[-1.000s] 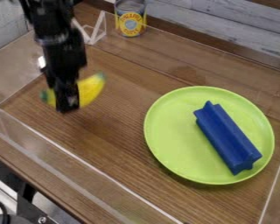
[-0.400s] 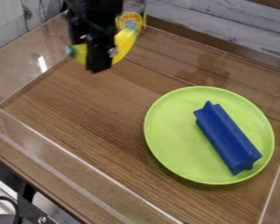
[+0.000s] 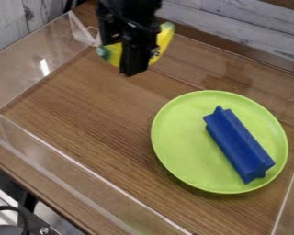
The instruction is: Put the banana in the green plate
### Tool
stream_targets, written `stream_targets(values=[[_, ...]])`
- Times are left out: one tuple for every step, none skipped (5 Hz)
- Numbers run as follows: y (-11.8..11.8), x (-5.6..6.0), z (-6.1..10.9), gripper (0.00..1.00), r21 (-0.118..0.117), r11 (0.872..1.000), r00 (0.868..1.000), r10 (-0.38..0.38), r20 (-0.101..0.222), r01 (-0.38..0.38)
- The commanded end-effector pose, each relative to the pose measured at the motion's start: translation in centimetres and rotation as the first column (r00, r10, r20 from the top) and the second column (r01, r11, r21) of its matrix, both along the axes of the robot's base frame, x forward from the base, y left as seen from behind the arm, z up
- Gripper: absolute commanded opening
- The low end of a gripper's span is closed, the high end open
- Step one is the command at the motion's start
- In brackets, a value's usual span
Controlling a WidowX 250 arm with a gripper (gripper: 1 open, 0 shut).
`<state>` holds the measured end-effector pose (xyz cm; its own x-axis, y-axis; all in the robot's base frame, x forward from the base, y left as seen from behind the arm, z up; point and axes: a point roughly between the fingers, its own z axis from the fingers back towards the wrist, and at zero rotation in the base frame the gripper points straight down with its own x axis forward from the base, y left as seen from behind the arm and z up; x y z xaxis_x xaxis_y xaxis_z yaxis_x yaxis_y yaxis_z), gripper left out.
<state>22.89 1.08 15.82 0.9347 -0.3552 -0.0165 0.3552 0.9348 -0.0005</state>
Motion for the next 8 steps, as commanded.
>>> stream_targets(values=[[-1.5,0.2,2.0,0.00,0.009,1.000,0.997,0.006,0.077,-0.007],[-3.3,-0.1,2.3,0.00,0.010,1.000,0.995,0.009,0.094,-0.010],[-5.3,-0.5,2.4,0.00,0.009,1.000,0.994,0.007,0.108,-0.008],[-7.8,-0.7,2.3,0.00,0.007,1.000,0.993,0.002,0.118,-0.003],[-10.1,-0.7,2.0,0.00,0.007,1.000,0.992,0.015,0.127,-0.016],[-11.8,-0.9,1.7,0.00,0.013,1.000,0.990,0.024,0.139,-0.026],[-12.6,-1.3,1.4,0.00,0.012,1.000,0.987,0.023,0.160,-0.025],[-12.8,-1.5,1.1,0.00,0.002,1.000,0.984,0.025,0.175,-0.025]])
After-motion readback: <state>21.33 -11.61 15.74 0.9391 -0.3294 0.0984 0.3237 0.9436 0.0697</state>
